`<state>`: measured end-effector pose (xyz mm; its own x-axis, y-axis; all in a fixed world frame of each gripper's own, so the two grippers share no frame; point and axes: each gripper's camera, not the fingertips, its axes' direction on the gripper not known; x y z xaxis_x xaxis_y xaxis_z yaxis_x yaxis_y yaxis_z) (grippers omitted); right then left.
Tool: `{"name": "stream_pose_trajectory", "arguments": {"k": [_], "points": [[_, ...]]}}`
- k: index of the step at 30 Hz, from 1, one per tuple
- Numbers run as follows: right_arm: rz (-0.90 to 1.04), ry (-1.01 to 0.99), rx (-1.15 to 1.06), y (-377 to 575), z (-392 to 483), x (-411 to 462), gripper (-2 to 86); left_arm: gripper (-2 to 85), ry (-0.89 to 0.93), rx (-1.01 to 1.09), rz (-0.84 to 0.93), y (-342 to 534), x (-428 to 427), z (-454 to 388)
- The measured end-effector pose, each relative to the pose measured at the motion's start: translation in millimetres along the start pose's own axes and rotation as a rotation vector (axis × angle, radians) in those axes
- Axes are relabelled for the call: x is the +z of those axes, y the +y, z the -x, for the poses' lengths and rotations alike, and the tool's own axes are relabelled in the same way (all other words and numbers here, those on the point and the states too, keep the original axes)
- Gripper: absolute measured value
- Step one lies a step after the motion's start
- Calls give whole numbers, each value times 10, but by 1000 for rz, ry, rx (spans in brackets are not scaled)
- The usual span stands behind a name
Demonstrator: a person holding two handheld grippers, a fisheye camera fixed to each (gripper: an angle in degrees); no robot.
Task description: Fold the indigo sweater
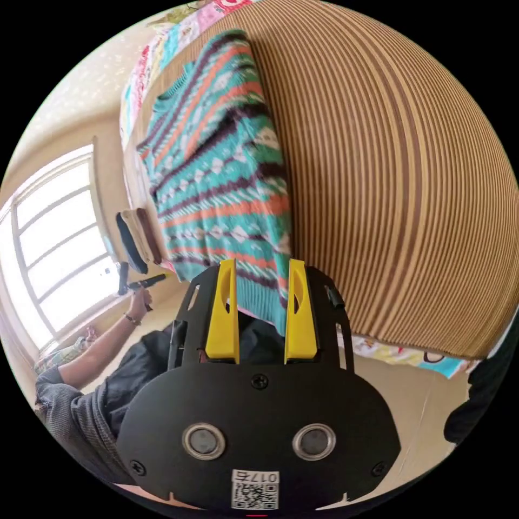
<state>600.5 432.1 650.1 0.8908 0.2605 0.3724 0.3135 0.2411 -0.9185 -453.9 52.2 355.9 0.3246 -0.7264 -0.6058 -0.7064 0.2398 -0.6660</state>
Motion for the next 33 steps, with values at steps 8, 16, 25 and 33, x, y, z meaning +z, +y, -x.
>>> {"name": "stream_pose_trajectory", "arguments": {"k": [8,16,25,33], "points": [[175,-27,207,436,-523,545,141,101,42,170,168,-371,97,53],[268,-154,300,211,-854,391,50,46,610,114,382,-755,-199,688],[163,-1184,-249,790,-1073,-929,22,40,1631,682,237,-92,-1779,1037],[-292,-1364,-397,853,-1210,-1716,16,48,1668,527,-98,-161,-1918,1289]]}}
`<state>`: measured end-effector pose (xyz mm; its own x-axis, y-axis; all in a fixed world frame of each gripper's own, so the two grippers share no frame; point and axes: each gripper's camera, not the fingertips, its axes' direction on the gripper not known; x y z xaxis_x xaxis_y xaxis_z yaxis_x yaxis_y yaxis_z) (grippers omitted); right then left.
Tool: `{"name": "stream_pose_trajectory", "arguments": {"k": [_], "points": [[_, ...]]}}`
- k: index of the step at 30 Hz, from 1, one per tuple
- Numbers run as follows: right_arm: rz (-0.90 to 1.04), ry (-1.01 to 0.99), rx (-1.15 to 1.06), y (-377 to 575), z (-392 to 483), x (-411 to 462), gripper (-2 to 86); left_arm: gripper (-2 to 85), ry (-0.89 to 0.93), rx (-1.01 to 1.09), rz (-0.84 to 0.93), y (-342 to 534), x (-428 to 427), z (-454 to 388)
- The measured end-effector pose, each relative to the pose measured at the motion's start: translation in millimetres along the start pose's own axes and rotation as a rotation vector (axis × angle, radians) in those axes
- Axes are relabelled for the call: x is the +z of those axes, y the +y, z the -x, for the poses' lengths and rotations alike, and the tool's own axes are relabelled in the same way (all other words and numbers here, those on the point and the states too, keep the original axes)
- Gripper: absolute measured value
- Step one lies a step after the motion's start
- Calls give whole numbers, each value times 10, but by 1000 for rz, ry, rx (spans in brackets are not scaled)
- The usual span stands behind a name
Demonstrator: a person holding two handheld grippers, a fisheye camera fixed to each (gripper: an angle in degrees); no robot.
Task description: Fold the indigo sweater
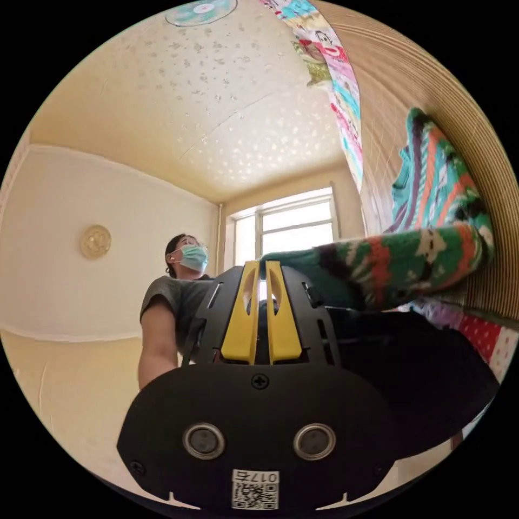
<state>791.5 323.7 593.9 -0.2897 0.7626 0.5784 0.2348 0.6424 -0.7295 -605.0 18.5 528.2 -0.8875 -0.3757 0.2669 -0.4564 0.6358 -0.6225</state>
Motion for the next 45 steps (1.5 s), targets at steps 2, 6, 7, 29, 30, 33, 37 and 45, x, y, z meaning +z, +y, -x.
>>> {"name": "stream_pose_trajectory", "arguments": {"k": [2,6,7,29,30,33,37,45], "points": [[-110,48,7,-308,-168,-73,15,47,-70,-46,-199,-160,-243,195],[-441,91,120,-1050,-683,-123,14,37,-149,-71,-521,-637,-467,477],[-463,107,130,-1180,-737,-93,14,36,-205,-75,-560,-849,-463,465],[199,727,513,-2564,-1689,1816,99,128,-1099,-500,-55,-1446,49,1122],[309,795,543,-2510,-1852,2077,122,113,-1107,-505,-47,-1474,124,1096],[533,916,515,-2477,-2129,2806,140,83,-1199,-428,79,-1636,553,816],[760,1040,418,-2627,-2325,3641,147,77,-1278,-284,275,-1831,1590,318],[1609,1749,333,-2474,-2875,4679,107,77,-1432,-28,398,-2134,3210,110]]}}
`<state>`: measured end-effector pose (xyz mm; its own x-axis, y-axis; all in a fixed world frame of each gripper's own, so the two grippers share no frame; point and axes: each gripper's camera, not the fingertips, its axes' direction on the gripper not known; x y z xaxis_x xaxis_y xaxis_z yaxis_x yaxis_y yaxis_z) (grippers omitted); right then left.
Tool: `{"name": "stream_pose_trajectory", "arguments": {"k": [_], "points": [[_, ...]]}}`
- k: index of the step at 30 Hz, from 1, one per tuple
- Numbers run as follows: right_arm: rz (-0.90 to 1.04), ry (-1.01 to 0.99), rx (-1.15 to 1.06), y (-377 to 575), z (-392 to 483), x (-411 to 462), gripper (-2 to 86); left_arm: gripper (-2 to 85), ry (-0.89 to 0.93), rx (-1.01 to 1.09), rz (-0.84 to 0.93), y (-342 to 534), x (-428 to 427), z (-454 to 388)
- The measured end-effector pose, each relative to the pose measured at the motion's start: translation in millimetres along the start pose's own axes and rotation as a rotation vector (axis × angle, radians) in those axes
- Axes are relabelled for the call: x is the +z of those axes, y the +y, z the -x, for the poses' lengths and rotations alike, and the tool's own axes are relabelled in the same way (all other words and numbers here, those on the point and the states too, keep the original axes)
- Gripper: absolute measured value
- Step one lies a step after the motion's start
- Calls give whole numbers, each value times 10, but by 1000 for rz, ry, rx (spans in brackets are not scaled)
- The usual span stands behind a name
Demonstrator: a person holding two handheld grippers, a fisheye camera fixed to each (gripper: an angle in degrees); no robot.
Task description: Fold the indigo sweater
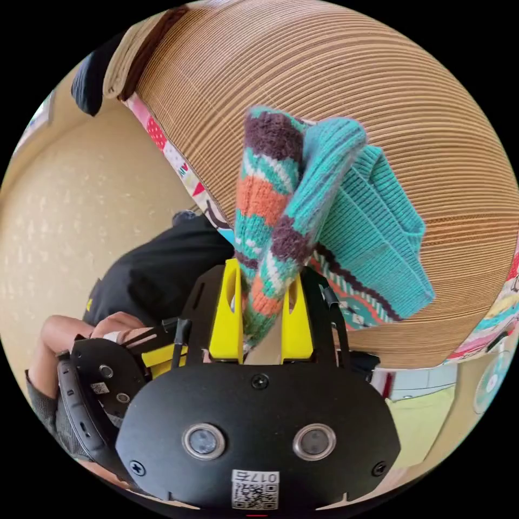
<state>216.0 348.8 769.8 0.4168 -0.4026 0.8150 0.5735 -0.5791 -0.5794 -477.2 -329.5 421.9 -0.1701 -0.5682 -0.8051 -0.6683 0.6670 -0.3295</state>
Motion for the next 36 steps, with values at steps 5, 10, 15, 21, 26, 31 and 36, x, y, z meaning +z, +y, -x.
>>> {"name": "stream_pose_trajectory", "arguments": {"k": [5,10,15,21,26,31,36], "points": [[-210,-207,-146,707,-466,-118,76,111,218,81,-103,66,-143,-207],[-453,-285,-355,1943,-1280,83,74,134,633,-18,-153,162,-108,227],[-349,-308,114,2574,-2514,839,119,171,625,-120,-99,-170,247,391],[-709,-615,408,3115,-2982,1483,197,210,392,-263,-51,-959,904,606],[-729,-767,450,2849,-2883,2030,286,225,448,-395,5,-1409,1455,966],[-622,-879,410,2312,-2407,2506,260,195,505,-330,34,-1557,1601,916],[-844,-812,444,2863,-1867,2931,204,188,399,-242,173,-1794,1742,519]]}}
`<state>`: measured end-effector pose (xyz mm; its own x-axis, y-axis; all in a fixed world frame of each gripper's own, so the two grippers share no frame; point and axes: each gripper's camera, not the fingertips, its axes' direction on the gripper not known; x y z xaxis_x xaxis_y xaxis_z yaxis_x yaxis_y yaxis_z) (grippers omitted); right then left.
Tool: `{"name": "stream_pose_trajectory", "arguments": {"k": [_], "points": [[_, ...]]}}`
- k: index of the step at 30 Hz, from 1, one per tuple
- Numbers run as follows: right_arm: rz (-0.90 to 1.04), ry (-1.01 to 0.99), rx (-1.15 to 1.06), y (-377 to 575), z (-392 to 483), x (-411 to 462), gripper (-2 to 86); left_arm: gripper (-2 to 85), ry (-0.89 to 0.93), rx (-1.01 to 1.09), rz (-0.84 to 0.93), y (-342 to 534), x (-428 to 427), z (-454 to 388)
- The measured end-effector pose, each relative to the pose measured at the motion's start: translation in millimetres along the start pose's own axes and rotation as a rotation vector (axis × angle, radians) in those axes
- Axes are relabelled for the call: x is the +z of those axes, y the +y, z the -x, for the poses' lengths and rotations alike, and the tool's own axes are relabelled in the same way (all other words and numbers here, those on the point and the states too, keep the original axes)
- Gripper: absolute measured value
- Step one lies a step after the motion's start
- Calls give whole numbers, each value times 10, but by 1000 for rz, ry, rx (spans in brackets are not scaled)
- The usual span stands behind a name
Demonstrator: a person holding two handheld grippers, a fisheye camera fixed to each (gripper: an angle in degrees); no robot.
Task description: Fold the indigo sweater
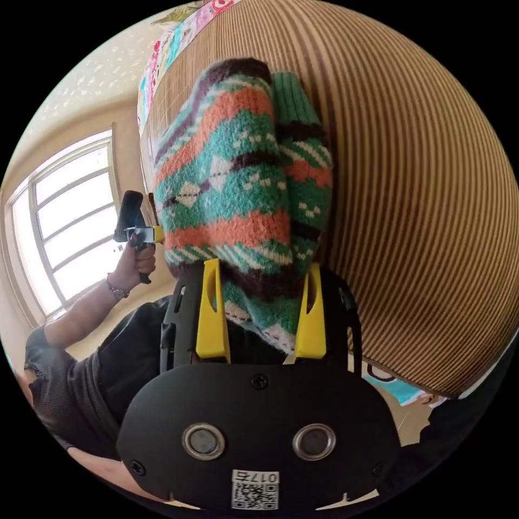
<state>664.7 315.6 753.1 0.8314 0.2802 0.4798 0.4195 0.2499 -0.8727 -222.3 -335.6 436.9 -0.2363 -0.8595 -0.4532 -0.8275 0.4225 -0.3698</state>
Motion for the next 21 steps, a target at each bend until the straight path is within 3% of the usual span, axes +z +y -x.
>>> {"name": "stream_pose_trajectory", "arguments": {"k": [4,8,9,12,15,21], "points": [[-135,107,91,755,-146,-244,184,189,-60,61,141,-327,813,-504],[-346,532,222,1685,195,-593,148,190,-125,105,221,-623,1688,-1027],[-441,572,181,1975,394,-687,95,192,-137,113,235,-701,1965,-1200],[-620,502,159,2597,697,-820,60,196,-165,108,260,-842,2619,-1573],[-666,413,204,2952,680,-710,32,203,-263,89,226,-893,2907,-1758],[-738,82,275,3164,352,-336,10,166,-162,129,250,-777,2639,-1285]]}}
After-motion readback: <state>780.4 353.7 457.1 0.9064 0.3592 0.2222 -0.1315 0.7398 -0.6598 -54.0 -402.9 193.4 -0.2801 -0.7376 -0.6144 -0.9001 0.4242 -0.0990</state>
